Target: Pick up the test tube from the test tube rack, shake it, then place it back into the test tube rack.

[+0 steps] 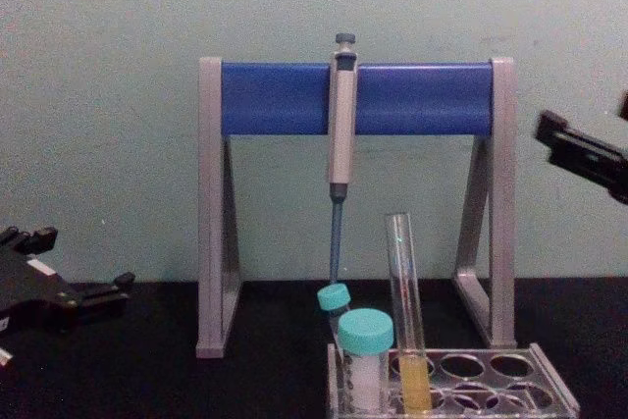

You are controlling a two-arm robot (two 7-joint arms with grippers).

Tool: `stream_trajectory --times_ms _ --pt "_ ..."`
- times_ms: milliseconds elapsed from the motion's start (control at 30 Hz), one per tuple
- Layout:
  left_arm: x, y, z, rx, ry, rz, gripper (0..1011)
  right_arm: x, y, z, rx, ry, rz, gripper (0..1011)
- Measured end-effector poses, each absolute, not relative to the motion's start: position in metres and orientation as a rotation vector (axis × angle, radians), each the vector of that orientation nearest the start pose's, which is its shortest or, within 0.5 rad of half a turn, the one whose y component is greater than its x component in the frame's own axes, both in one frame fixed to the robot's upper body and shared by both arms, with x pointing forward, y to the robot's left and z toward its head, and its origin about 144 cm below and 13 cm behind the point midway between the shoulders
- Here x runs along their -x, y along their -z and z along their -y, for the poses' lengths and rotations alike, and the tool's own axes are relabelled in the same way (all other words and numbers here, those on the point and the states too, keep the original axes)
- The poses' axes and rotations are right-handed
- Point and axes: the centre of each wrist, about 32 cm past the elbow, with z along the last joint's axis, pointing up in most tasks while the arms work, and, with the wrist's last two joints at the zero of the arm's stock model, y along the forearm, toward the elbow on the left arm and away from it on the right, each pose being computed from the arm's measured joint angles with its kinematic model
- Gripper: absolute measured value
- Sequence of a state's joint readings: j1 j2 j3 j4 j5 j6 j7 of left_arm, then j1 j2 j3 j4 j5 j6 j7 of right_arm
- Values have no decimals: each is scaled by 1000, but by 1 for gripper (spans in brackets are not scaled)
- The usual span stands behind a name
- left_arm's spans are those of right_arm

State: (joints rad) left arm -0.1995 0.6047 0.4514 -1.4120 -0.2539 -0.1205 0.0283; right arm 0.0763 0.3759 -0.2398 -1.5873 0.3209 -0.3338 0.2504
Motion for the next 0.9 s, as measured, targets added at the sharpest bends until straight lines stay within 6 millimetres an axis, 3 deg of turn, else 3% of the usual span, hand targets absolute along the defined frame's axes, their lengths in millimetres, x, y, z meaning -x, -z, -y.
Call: stream_trajectory --times_ms 333,900 --pt "-489 -1140 -310 -304 -1248 285 1001 -461 -1132 265 -75 1297 187 1000" --pt "-489 -1140 -310 -304 -1248 285 1001 -459 -1087 258 41 1307 -10 1000"
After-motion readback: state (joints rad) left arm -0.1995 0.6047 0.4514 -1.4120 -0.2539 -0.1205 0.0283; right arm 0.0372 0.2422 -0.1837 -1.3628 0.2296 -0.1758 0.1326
